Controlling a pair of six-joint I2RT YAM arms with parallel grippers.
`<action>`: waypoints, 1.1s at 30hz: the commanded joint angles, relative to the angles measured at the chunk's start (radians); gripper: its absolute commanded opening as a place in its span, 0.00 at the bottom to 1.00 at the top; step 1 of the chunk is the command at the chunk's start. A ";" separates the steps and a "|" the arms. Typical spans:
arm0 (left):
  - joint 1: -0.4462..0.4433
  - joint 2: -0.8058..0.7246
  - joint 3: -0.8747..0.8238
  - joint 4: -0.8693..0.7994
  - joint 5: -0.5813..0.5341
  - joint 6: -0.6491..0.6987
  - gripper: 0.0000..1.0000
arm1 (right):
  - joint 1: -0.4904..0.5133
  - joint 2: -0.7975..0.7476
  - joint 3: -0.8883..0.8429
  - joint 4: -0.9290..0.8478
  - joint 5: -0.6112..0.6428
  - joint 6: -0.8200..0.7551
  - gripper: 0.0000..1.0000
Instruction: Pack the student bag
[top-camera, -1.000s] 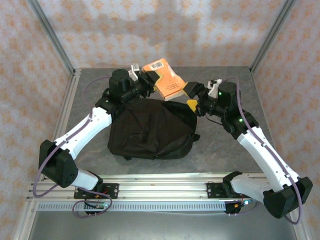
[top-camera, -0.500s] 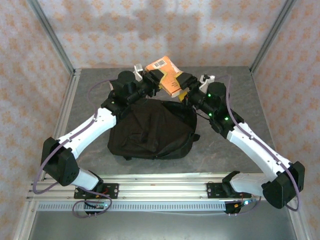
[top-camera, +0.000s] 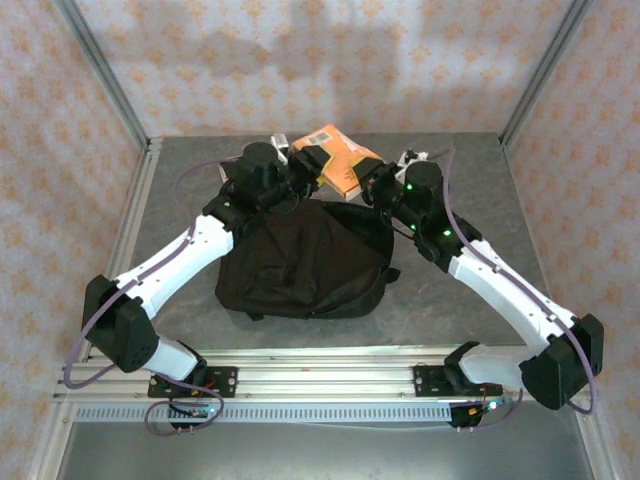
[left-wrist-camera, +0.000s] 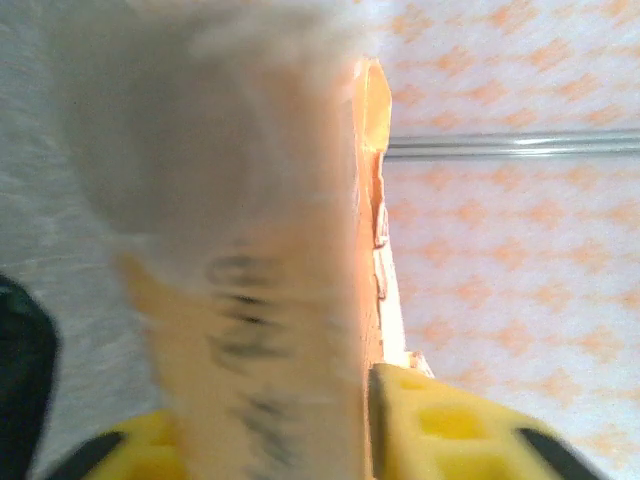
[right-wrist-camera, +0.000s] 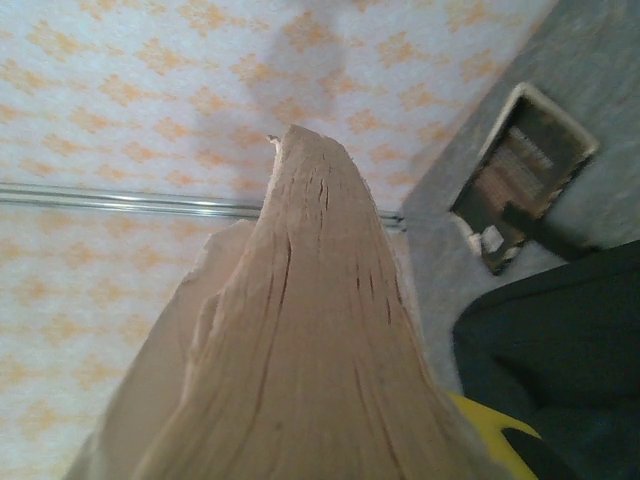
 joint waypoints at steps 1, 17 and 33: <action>-0.006 -0.042 0.113 -0.290 -0.017 0.263 0.45 | -0.024 -0.097 0.086 -0.336 0.153 -0.194 0.00; -0.103 0.190 0.303 -1.052 -0.209 0.723 0.64 | -0.059 -0.178 0.136 -0.902 0.364 -0.435 0.00; -0.171 0.374 0.324 -1.132 -0.313 0.752 0.37 | -0.102 -0.158 0.098 -0.854 0.291 -0.430 0.00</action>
